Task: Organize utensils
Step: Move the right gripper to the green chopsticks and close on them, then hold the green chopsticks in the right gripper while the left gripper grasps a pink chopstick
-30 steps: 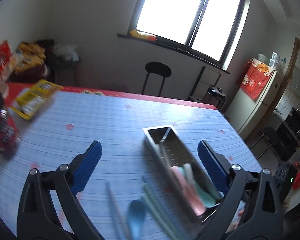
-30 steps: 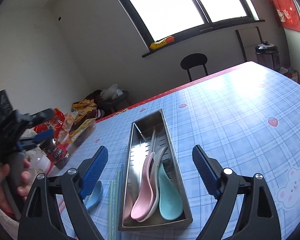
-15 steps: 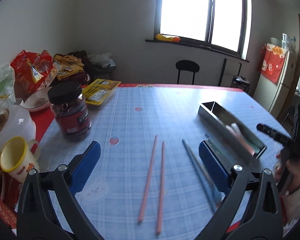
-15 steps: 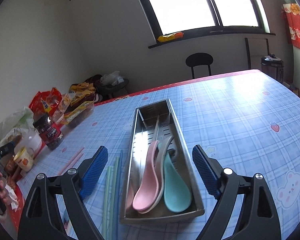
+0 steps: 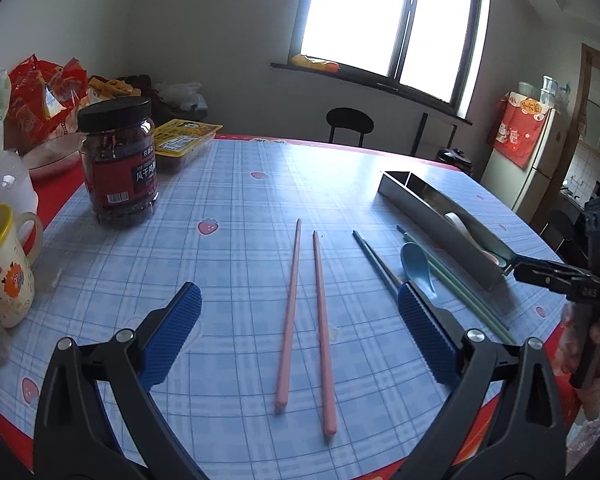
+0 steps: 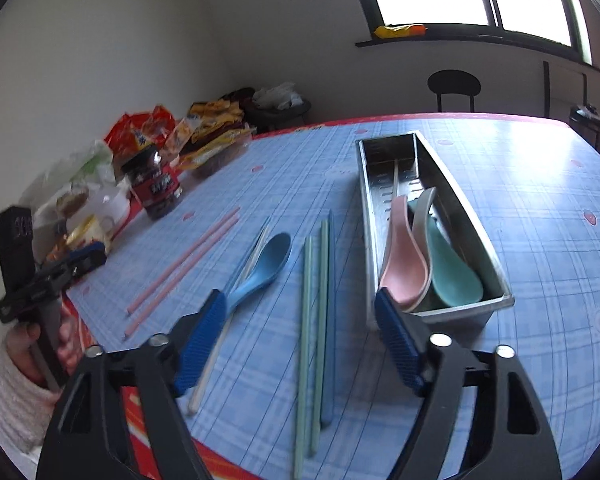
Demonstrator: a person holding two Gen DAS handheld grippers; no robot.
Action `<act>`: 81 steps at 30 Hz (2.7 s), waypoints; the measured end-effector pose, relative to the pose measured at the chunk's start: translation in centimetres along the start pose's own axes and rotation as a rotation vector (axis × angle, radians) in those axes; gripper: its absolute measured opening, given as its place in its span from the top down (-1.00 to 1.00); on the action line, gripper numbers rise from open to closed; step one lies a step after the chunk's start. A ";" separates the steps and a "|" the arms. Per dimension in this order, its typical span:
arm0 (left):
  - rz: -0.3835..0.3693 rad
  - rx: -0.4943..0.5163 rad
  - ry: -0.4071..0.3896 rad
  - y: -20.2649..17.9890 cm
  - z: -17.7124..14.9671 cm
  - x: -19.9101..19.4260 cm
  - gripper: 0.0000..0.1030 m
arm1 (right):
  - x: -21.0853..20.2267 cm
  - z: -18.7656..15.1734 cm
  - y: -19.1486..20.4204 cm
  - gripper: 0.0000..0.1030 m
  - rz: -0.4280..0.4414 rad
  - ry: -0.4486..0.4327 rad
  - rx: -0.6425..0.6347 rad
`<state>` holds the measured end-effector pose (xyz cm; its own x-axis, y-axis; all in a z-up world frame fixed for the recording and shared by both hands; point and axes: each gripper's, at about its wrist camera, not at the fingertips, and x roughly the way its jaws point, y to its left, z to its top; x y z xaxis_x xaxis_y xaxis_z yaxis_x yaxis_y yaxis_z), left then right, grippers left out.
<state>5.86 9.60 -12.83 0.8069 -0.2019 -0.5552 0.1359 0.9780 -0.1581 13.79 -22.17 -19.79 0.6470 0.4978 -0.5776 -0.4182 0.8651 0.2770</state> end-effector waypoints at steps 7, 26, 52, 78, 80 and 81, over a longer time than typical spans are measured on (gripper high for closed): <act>0.000 0.087 -0.006 -1.1 -0.5 0.8 -0.88 | 1.7 -1.4 2.3 0.53 -0.020 0.109 -0.059; -0.002 0.077 0.029 0.2 0.2 2.3 -0.87 | 6.4 -1.4 2.7 0.65 -0.159 0.217 -0.120; 0.067 0.202 0.314 -0.7 0.7 10.8 0.44 | 6.8 -1.5 3.3 0.85 -0.134 0.210 -0.156; 0.148 0.332 0.296 -3.0 -0.1 10.9 0.79 | 7.1 -1.5 3.8 0.84 -0.159 0.209 -0.183; 0.164 0.359 0.293 -3.5 -0.3 10.8 0.79 | 7.2 -1.5 3.7 0.84 -0.153 0.211 -0.179; 0.169 0.364 0.292 -3.6 -0.3 10.8 0.79 | 7.2 -1.5 3.7 0.84 -0.150 0.211 -0.177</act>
<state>13.95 3.92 -18.51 0.6474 0.0059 -0.7621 0.2509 0.9426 0.2204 15.97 -15.47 -24.07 0.5713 0.3251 -0.7536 -0.4440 0.8946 0.0493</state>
